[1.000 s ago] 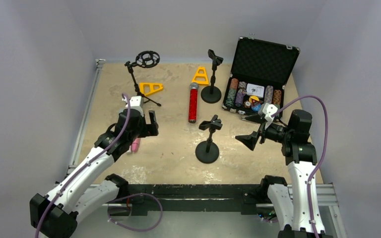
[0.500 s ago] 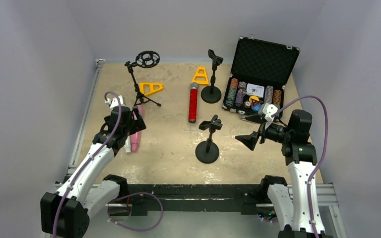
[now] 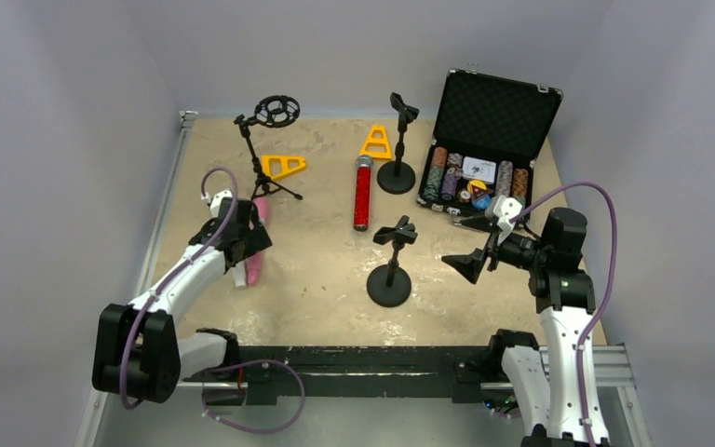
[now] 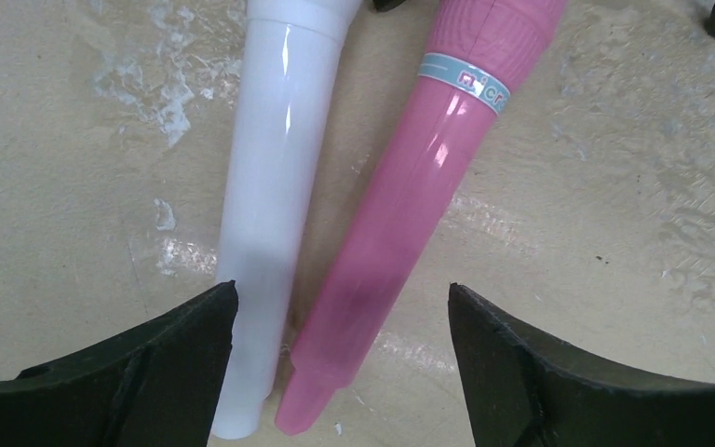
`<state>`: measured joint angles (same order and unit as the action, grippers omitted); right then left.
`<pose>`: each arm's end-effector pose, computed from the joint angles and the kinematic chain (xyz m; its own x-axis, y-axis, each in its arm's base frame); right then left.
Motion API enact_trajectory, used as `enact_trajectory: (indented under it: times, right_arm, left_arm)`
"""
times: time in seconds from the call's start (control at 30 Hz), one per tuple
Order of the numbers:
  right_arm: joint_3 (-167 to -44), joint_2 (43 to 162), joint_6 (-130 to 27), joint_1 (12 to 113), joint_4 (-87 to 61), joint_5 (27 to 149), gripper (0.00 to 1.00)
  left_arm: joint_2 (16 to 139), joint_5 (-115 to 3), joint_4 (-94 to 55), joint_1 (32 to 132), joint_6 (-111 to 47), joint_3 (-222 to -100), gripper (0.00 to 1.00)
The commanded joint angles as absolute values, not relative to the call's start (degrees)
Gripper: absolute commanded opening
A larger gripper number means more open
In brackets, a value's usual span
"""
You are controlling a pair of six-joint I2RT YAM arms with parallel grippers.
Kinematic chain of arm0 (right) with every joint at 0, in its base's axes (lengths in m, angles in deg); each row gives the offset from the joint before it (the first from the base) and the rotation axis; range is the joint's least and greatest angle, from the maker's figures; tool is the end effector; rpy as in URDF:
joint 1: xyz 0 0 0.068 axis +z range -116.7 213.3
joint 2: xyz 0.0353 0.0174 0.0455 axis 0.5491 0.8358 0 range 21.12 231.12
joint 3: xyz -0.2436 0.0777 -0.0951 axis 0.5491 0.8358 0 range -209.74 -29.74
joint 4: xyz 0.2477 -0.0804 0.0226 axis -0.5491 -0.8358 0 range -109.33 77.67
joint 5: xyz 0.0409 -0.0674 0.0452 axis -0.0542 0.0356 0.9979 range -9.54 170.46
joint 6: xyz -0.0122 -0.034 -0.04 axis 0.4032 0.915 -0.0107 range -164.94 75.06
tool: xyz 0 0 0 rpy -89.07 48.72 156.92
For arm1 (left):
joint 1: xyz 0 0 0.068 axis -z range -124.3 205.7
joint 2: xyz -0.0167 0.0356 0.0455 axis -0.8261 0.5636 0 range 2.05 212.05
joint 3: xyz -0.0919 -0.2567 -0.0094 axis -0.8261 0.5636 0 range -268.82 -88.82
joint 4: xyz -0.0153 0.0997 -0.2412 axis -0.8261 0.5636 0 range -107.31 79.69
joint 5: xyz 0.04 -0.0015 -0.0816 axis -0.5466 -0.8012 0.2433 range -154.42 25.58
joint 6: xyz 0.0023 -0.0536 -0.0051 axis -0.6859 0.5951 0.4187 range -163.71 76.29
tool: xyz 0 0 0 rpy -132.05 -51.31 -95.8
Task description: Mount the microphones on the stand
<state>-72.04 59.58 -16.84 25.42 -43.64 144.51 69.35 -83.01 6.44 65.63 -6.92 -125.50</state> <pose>0.1363 0.0135 0.3127 -0.0589 -0.1999 -0.9780 -0.8594 0.5086 -0.0522 0.2210 -0.0271 0.1965 -0.6295 -0.4662 -0.6216 -0.4951 0.8572 -0.1415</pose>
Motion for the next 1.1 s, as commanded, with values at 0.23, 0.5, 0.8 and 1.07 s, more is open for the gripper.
enact_trajectory:
  times: [0.23,0.5,0.8,1.07]
  right_arm:
    - [-74.0,59.0,-16.0,25.7,-43.4,145.1,0.98]
    - [-74.0,59.1,-16.0,25.7,-43.4,145.1,0.98]
    - [-74.2,59.0,-15.5,25.7,-43.8,145.2,0.98]
    - [-74.4,59.1,-15.4,25.7,-44.1,145.2,0.98]
  left_arm:
    - [75.8,-72.7,3.6,65.4,-11.8,-130.7,0.63]
    - [80.9,-73.5,6.8,65.4,-11.8,-133.6,0.63]
    - [86.2,-71.6,10.2,67.4,-13.3,-136.4,0.57]
    - [87.9,-69.5,13.0,70.0,-14.1,-137.6,0.39]
